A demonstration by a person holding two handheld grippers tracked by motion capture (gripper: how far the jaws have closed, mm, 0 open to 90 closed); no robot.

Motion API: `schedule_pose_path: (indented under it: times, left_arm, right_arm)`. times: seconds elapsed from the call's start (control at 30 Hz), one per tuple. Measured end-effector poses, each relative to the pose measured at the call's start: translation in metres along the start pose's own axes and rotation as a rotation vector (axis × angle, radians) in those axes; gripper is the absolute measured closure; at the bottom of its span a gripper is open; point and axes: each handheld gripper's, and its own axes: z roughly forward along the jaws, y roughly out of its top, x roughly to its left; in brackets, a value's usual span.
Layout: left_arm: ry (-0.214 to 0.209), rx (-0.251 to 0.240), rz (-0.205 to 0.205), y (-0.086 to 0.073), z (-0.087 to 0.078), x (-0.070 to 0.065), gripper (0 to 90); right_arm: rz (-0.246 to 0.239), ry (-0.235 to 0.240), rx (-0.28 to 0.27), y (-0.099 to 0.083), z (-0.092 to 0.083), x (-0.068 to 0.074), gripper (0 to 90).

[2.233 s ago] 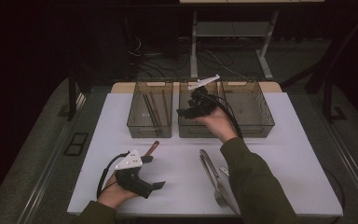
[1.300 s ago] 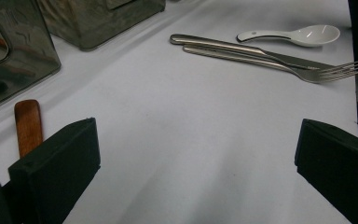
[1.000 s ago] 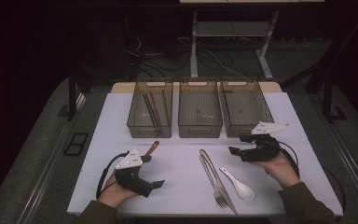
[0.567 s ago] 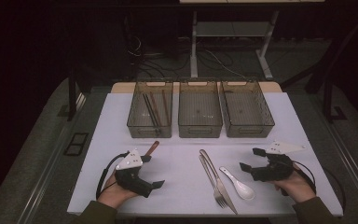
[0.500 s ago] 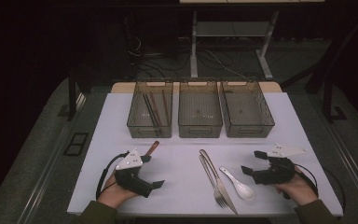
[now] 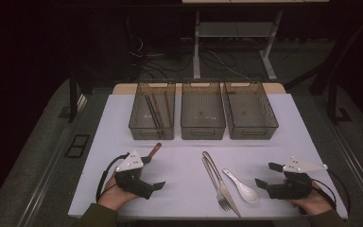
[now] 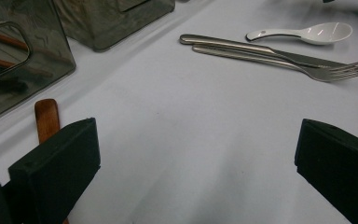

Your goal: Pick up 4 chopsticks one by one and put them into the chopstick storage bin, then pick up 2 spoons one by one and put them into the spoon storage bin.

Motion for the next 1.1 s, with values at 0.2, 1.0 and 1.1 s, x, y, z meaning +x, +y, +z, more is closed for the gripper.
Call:
schedule_pose_path:
  times: [0.2,1.0,1.1]
  left_arm:
    - [0.004,-0.002,0.002,0.000,-0.001,0.002,0.0]
    - [0.146,0.036,-0.070,0.007,-0.010,0.047,60.5]
    - [0.164,0.062,-0.093,0.010,-0.007,0.057,72.6]
  right_arm:
    - [0.018,-0.014,0.006,-0.002,0.003,-0.005,18.3]
    - [0.016,-0.018,0.014,-0.001,0.006,-0.006,18.3]
    - [0.008,-0.020,0.021,-0.002,0.006,-0.006,18.3]
